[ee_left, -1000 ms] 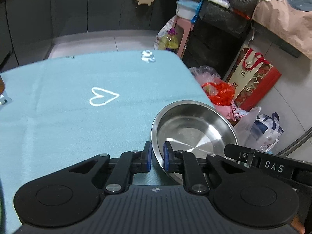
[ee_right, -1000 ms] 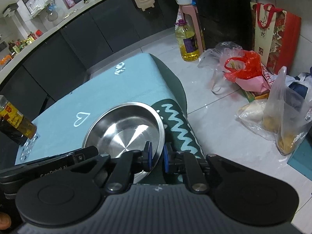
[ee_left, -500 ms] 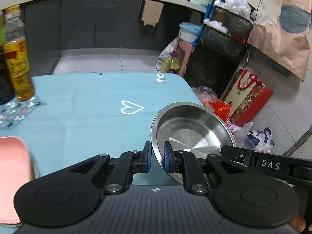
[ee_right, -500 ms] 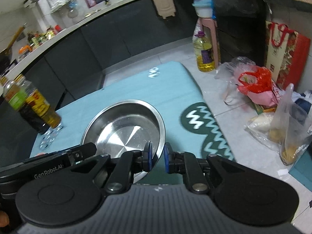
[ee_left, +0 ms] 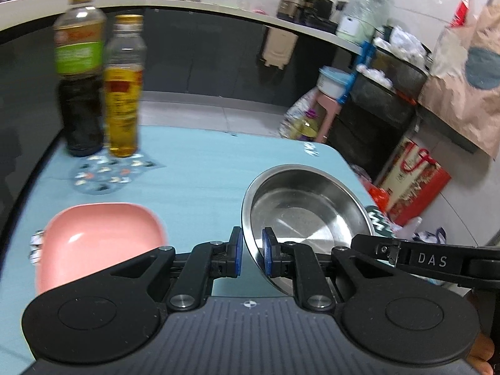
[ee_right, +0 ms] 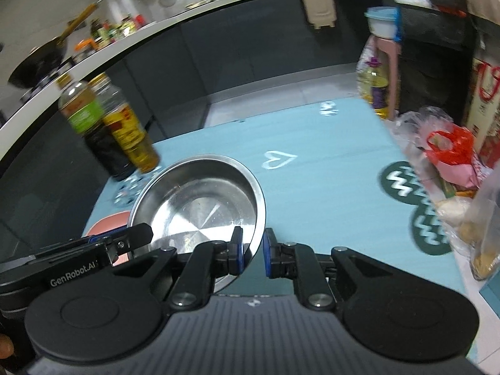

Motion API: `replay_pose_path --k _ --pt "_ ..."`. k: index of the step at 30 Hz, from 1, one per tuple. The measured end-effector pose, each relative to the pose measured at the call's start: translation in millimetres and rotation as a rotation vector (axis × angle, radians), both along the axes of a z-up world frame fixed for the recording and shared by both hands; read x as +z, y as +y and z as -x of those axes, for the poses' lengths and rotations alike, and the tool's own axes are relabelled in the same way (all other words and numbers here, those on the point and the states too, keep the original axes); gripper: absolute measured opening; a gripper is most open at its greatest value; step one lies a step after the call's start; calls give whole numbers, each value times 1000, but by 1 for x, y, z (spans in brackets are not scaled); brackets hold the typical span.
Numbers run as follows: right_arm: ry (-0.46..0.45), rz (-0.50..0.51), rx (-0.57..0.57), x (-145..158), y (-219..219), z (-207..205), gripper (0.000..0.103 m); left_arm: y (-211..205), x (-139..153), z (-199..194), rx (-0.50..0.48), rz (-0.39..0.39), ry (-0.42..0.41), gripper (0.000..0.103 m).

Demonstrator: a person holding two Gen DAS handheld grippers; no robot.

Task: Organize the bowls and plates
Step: 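Lower the steel bowl into the pink dish with both tools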

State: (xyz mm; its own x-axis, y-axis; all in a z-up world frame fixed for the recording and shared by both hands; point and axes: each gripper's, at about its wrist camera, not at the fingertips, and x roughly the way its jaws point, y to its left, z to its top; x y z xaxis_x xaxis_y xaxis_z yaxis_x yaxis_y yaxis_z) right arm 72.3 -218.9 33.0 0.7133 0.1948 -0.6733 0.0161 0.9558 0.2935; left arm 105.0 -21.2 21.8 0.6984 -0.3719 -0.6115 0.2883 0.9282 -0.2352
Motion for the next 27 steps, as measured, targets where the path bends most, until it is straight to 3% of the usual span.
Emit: replay_pose_path --k 14,27 --pt "11 37 180 2 96 -21 0 104 -8 4 180 25 22 12" --pt "83 82 251 -13 141 -43 0 138 -23 -5 244 14 53 12"
